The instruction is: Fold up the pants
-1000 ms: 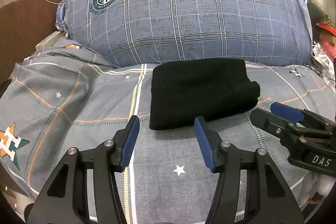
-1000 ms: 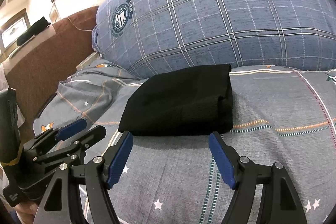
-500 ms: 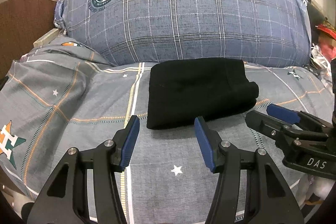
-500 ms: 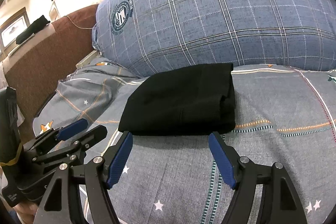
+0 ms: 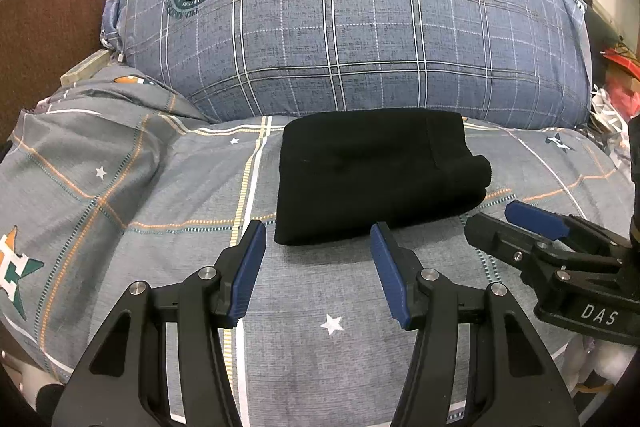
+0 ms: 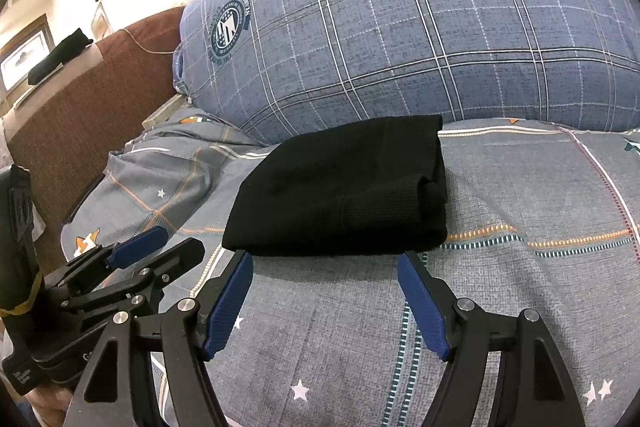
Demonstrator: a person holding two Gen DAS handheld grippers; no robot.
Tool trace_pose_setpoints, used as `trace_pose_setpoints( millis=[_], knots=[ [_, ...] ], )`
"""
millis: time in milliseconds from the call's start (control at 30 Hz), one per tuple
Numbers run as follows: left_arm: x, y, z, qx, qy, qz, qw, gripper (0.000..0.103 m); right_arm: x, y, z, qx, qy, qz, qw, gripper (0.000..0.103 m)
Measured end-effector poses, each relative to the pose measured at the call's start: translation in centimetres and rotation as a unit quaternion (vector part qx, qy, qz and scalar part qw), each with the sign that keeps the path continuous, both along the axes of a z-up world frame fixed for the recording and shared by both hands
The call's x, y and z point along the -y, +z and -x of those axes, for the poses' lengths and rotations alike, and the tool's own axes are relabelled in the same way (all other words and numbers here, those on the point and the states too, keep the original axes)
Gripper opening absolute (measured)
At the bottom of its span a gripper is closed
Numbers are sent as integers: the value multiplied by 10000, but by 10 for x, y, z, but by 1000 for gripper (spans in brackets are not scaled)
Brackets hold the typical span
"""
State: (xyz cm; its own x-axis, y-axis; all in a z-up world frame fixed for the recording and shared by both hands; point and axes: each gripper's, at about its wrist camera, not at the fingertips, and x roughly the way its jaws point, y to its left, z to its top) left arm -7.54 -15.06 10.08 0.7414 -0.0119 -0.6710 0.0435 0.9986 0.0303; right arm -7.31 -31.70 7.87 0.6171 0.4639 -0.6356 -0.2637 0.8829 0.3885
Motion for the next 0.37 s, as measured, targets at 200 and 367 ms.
trace_pose_setpoints(
  millis=[200, 367],
  knots=[
    [1, 0, 1, 40, 7, 48, 10000, 54, -1, -2, 1, -37, 21, 21, 10000, 73],
    [1, -2, 3, 52, -5, 124, 9999, 54, -1, -4, 4, -44, 26, 71, 10000, 73]
  ],
)
